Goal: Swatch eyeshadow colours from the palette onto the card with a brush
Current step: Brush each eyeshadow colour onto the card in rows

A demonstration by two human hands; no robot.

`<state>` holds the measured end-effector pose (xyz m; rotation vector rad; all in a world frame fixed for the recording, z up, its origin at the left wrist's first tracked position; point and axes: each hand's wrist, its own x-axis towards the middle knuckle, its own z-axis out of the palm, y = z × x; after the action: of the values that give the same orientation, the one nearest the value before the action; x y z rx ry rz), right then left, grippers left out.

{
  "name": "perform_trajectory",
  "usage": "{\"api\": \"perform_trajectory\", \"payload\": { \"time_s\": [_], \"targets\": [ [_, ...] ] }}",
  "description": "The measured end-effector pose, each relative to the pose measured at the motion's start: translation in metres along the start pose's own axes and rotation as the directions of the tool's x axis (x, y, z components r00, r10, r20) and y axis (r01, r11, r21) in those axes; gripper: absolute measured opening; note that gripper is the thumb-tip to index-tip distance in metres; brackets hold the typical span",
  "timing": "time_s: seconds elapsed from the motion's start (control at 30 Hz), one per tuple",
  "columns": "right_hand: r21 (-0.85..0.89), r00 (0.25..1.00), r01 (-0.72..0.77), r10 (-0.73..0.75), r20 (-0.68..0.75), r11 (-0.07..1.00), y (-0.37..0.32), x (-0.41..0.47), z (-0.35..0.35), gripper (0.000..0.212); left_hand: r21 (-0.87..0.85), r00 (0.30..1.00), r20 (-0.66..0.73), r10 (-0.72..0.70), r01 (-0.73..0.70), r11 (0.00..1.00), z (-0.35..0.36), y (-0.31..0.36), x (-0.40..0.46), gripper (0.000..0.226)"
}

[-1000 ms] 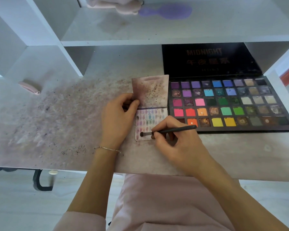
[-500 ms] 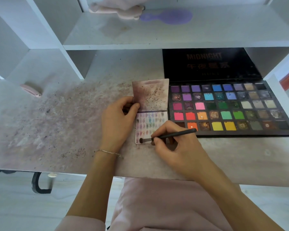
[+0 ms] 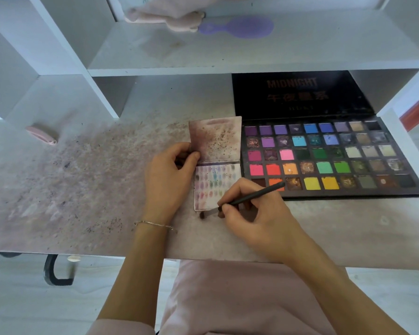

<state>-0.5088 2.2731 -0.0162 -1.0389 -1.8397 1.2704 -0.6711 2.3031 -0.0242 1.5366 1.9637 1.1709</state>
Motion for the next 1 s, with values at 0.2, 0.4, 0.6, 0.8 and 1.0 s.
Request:
{"api": "perform_trajectory", "payload": {
  "time_s": [0.2, 0.4, 0.6, 0.8, 1.0],
  "targets": [
    [0.125, 0.979, 0.072, -0.046, -0.2, 0.99, 0.001, 0.0, -0.005, 0.021, 0.019, 1.0, 0.017, 0.009, -0.01, 1.0, -0.002, 0.0, -0.001, 0.012],
    [0.024, 0.916, 0.112, -0.094, -0.39, 0.993, 0.01, -0.006, -0.035, 0.019, 0.041, 1.0, 0.009, 0.011, -0.011, 0.999, -0.002, -0.001, -0.001, 0.015],
    [-0.1, 0.84, 0.039, -0.087, -0.535, 0.994, 0.018, -0.014, -0.07, 0.021, 0.042, 1.0, 0.016, 0.016, -0.016, 0.999, -0.002, 0.001, -0.001, 0.014],
    [-0.195, 0.812, -0.018, -0.099, -0.575, 0.981, 0.025, -0.02, -0.068, 0.025, 0.033, 1.0, 0.008, 0.012, -0.012, 0.999, -0.001, 0.002, -0.002, 0.014],
    [-0.236, 0.834, -0.024, -0.111, -0.541, 0.972, 0.027, -0.018, -0.069, 0.024, 0.053, 1.0, 0.002, 0.005, -0.005, 0.999, -0.001, 0.002, -0.002, 0.016]
  ]
}}
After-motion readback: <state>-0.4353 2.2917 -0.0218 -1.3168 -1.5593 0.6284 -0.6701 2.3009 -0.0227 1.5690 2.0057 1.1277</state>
